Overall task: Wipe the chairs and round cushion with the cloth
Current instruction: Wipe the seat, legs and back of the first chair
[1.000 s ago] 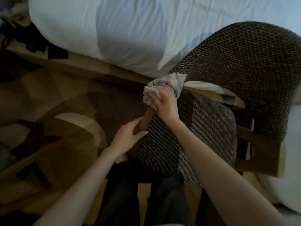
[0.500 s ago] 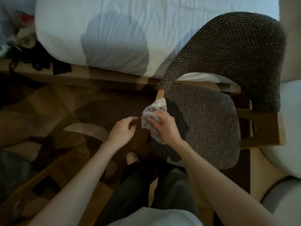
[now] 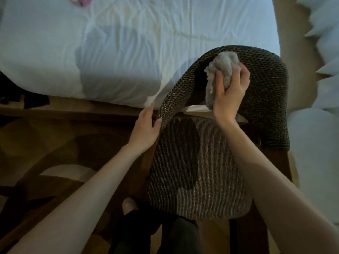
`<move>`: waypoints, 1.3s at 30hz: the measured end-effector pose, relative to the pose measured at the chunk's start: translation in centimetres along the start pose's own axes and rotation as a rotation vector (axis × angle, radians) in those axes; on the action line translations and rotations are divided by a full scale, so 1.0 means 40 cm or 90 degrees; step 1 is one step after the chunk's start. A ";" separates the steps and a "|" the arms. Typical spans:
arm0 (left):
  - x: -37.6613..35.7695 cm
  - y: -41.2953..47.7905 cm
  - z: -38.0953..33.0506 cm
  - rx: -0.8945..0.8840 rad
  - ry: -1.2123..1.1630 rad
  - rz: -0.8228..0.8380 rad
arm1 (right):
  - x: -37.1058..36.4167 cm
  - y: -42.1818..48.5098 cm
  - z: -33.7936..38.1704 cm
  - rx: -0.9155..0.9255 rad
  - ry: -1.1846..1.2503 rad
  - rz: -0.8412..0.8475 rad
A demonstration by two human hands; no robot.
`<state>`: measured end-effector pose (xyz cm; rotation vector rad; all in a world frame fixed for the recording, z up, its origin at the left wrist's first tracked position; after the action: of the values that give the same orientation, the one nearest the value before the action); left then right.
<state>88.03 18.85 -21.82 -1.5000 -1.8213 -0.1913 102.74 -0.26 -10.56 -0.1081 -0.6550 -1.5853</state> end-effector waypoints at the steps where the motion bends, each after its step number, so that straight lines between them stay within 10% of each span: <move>1: -0.009 0.033 -0.023 -0.016 0.000 -0.011 | -0.009 0.037 -0.008 0.034 -0.013 -0.004; 12: -0.124 0.222 -0.077 -0.163 0.106 -0.111 | -0.121 0.060 -0.189 0.185 -0.079 -0.020; 21: -0.121 0.207 -0.061 -0.201 0.195 -0.186 | -0.210 -0.140 -0.410 -0.069 -0.011 0.161; 25: -0.119 0.208 -0.058 -0.203 0.195 -0.183 | -0.145 -0.165 -0.372 -0.136 0.080 -0.009; 31: -0.124 0.208 -0.051 -0.207 0.195 -0.185 | -0.070 0.003 -0.182 0.138 0.070 -0.107; 39: -0.123 0.205 -0.060 -0.208 0.212 -0.178 | -0.186 -0.057 -0.295 0.063 0.061 -0.007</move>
<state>96.53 16.16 -25.98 -1.3183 -1.7736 -0.8586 105.33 0.79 -24.43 0.0441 -0.6582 -1.5560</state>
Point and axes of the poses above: each hand's wrist, its own y-axis towards the middle knuckle, its own x-axis out of the back of the hand, z = x × y, the point moved 9 cm from there along y, towards the middle knuckle, and after that the axes turned 9 degrees about y, right-handed, at the moved point
